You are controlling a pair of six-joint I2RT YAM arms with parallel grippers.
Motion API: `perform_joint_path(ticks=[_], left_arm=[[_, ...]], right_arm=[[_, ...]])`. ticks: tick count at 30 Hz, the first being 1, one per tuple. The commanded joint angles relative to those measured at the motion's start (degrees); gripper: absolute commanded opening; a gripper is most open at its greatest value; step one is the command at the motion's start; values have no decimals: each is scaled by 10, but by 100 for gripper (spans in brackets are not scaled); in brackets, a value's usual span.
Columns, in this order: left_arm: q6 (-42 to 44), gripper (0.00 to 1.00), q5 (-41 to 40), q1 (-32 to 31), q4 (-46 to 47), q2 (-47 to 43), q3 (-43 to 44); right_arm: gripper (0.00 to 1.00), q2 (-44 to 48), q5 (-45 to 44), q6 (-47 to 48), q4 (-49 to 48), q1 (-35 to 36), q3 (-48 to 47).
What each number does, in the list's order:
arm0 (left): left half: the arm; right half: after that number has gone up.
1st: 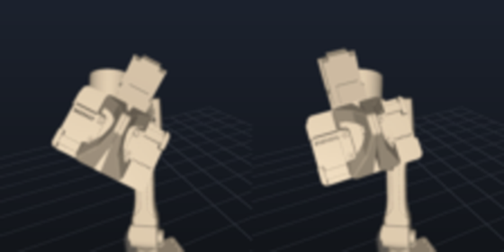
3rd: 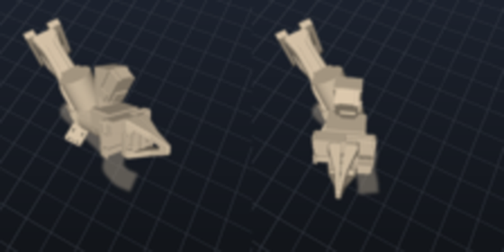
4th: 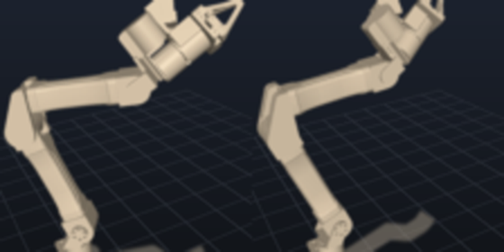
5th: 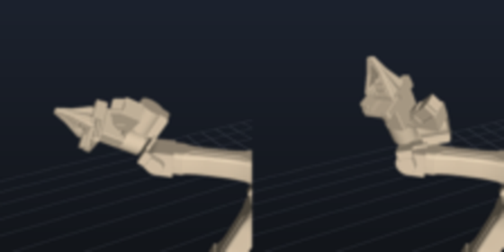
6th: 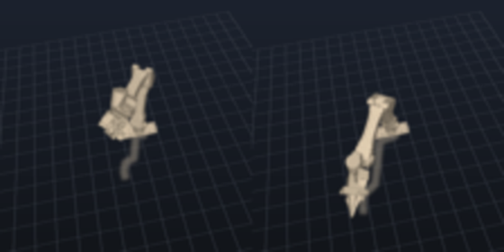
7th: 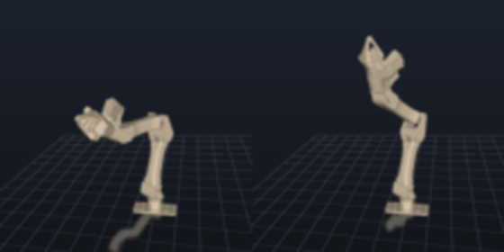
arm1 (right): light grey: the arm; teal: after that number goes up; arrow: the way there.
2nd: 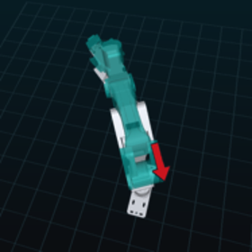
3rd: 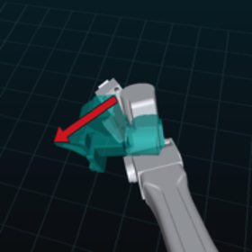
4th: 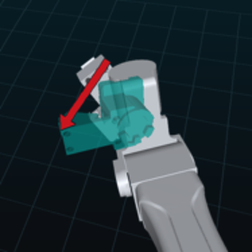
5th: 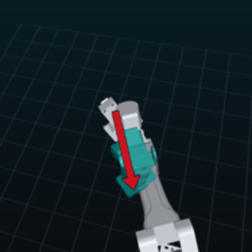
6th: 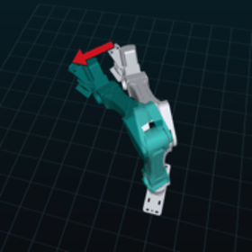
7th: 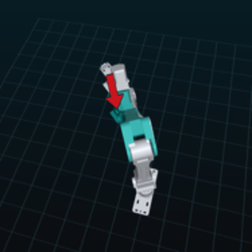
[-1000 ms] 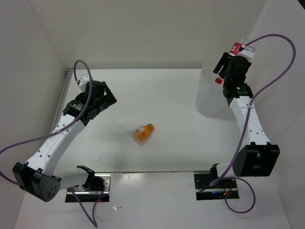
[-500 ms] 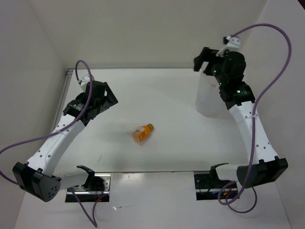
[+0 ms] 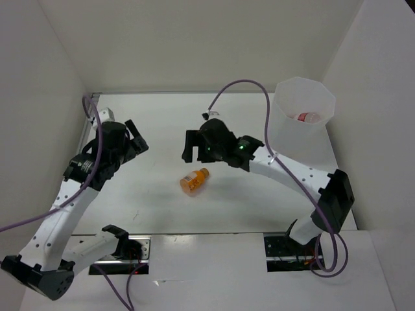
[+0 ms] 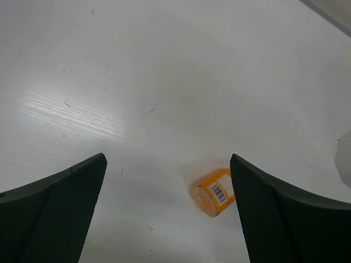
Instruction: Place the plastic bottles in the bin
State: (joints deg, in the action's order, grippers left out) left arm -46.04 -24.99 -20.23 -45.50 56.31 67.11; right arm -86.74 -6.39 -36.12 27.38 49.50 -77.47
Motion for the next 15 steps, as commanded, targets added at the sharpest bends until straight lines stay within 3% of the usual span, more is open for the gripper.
perform_joint_path(ticks=[1,5,6,9,15], left_arm=[[44,100,20,5,-6,-14,-3],[60,100,44,5,0,-19,-20],[68,100,51,5,0,-19,-20],[80,100,67,5,14,-24,-30],[90,100,76,5,26,-37,-44]], right_arm=[[100,-5,-97,-156,34,38,7],[100,-5,-79,-269,-19,57,78],[100,-14,-109,-287,-19,67,78],[100,-64,-171,-330,32,97,36],[100,-154,-196,-382,56,108,8]])
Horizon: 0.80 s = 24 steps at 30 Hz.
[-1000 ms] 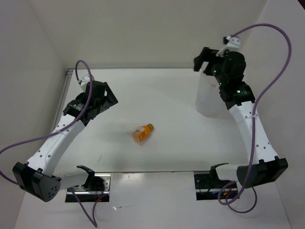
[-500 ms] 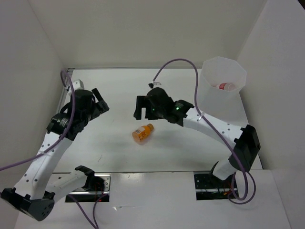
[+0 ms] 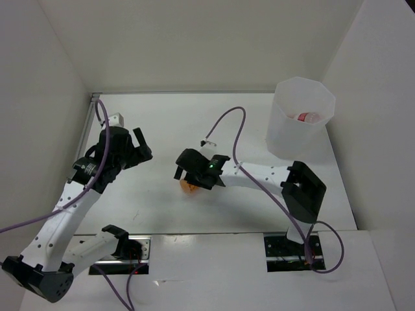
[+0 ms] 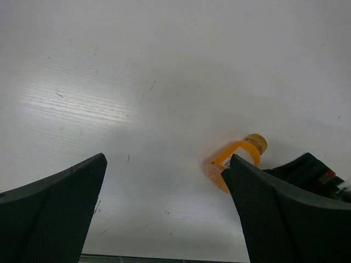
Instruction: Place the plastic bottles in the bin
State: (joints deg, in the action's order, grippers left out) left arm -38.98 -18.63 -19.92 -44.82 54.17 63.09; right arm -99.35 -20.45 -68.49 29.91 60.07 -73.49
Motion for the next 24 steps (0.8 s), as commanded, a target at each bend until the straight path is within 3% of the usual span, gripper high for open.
perform_joint_path(ticks=[1,6,14,24], left_arm=[[20,100,12,2,19,-22,-9],[20,100,11,2,19,-28,-16],[20,100,11,2,19,-39,-21],[20,100,17,2,19,-44,-26]], right_arm=[[100,-36,-75,-67,45,9,-32],[100,-67,-83,-94,44,9,-24],[100,-154,-134,-77,51,9,-115],[100,-160,-136,-110,23,-22,-60]])
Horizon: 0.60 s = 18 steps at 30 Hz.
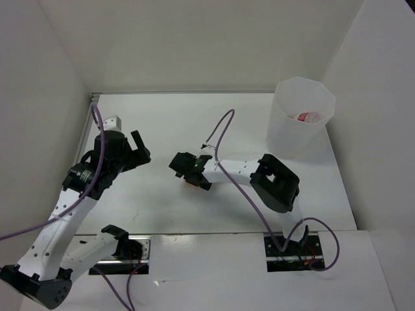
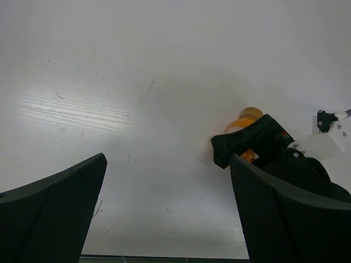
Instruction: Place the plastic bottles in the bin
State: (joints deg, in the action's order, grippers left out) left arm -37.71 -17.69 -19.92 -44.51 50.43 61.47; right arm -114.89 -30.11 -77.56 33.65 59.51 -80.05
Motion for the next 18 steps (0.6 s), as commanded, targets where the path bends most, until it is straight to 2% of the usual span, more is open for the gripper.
perform_joint_path(ticks=[1,6,9,12,13,14,18], left_arm=[[7,100,7,2,16,-7,-10],[12,100,13,2,16,-13,-10],[12,100,13,2,16,-13,-10],[12,100,6,2,16,-19,-10],[12,100,6,2,16,-19,-10],[12,100,1,2,16,-19,-10],[12,100,1,2,16,-19,-15]], right_arm=[[100,-4,-39,-6,-15,-17,6],[100,-9,-50,28,-52,-40,6],[96,-25,-50,43,-52,-45,-5],[72,-25,-45,43,-57,-45,1],[58,-25,-39,43,-57,-45,9],[52,-17,-39,43,-57,-45,9],[50,33,-44,46,-57,-45,38]])
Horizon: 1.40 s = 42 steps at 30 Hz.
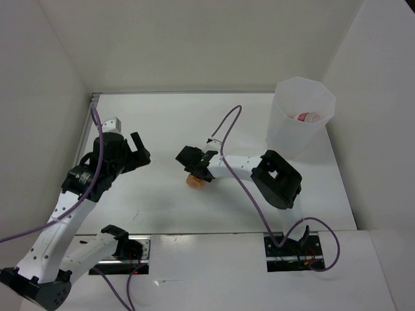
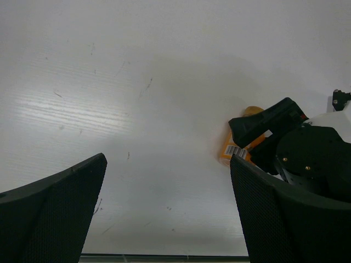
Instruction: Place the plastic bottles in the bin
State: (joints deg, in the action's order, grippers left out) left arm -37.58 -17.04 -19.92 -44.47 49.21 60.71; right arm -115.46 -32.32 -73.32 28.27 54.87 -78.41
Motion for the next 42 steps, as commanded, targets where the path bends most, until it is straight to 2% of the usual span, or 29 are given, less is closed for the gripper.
perform_joint_path(ticks=[1,4,6,8,12,15,18,19,20,21,22,24,27,31,33,34,37,38,42], left_arm=[[11,100,-5,2,16,-7,-8],[11,100,-5,2,16,-2,-8],[11,100,-5,2,16,4,-8],[11,100,-5,2,16,11,-8],[11,100,1,8,21,21,-2],[6,100,-4,14,21,21,-2],[1,100,-5,21,21,27,3],[1,100,-10,21,21,27,3],[1,100,-10,26,21,33,8],[1,100,-10,26,21,40,8],[-5,100,-10,32,21,47,8],[-10,100,-10,32,21,53,13],[-15,100,-10,44,21,58,20],[-15,100,-15,50,21,63,26],[-15,100,-15,55,21,63,26],[-15,100,-15,55,21,63,26],[-9,100,-4,60,21,76,26],[-9,100,-4,60,21,76,26],[-3,100,2,60,21,76,31]], right_arm=[[48,53,-28,4,-3,1,27],[44,126,-45,44,-3,1,22],[35,200,-79,92,-3,-5,17],[33,253,-109,128,-9,-20,12],[33,394,-117,240,-26,-103,-18],[32,455,-164,360,-68,-171,-39],[30,476,-213,478,-112,-251,-52],[30,476,-206,517,-126,-279,-52],[32,476,-183,540,-149,-348,-60],[37,453,-130,554,-149,-383,-70],[37,438,-116,554,-143,-441,-90],[37,412,-47,554,-131,-485,-97],[35,375,-14,545,-154,-535,-87],[35,336,74,515,-159,-575,-82],[53,328,87,515,-159,-575,-82],[65,328,87,515,-159,-575,-82],[85,328,87,515,-134,-575,-93],[98,334,87,510,-134,-575,-93],[99,380,105,527,-147,-575,-93]])
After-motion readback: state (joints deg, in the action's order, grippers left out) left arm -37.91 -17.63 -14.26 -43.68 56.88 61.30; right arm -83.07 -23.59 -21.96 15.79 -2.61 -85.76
